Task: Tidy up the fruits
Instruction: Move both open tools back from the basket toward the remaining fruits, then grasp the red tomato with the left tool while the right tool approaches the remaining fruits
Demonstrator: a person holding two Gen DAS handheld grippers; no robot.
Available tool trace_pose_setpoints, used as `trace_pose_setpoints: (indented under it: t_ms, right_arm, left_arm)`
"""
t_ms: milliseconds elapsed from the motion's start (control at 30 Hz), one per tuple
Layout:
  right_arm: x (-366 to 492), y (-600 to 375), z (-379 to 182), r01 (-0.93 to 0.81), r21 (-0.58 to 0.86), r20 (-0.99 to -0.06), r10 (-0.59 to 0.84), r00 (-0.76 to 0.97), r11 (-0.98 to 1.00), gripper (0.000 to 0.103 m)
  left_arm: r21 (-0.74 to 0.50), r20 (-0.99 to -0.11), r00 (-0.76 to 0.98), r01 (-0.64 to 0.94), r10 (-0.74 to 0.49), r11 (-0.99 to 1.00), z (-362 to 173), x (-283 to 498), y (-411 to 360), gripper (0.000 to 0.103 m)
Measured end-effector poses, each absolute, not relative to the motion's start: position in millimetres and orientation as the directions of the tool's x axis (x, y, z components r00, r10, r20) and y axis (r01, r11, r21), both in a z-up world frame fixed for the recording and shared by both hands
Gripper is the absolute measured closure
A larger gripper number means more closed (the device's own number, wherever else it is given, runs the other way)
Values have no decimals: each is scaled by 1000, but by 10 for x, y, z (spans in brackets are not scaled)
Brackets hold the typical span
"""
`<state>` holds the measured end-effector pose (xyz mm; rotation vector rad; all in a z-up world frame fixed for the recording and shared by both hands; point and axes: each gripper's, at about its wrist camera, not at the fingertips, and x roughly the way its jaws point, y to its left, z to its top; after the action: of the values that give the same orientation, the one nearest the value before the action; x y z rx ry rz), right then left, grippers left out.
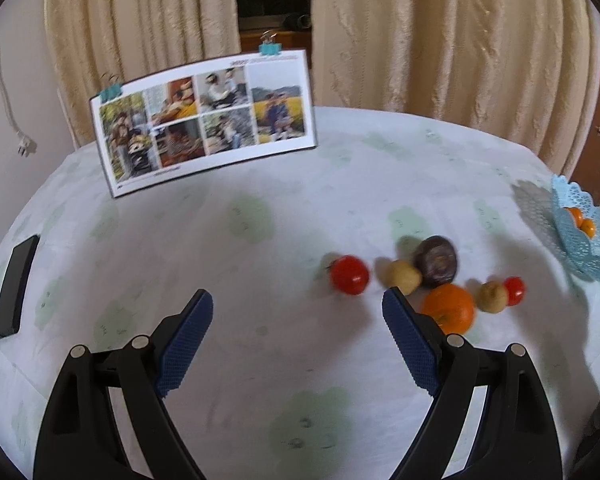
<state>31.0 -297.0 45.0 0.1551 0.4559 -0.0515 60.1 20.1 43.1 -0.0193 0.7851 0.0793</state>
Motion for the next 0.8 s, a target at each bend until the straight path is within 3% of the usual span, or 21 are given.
trace_pose_setpoints:
  t_ms: [433, 667, 800]
  right_arm:
    - [342, -2924, 394, 37, 152, -467, 38, 883, 988, 19]
    - [352, -2895, 376, 11, 150, -475, 62, 878, 989, 19]
    - [365, -2875, 358, -2, 147, -484, 73, 872, 989, 19]
  left_arm:
    - [32, -753, 655, -62, 65, 998, 209, 711, 214, 17]
    - [102, -724, 685, -10, 81, 995, 235, 981, 51, 17]
    - [125, -728, 682, 27, 73, 992, 197, 1100, -62, 27]
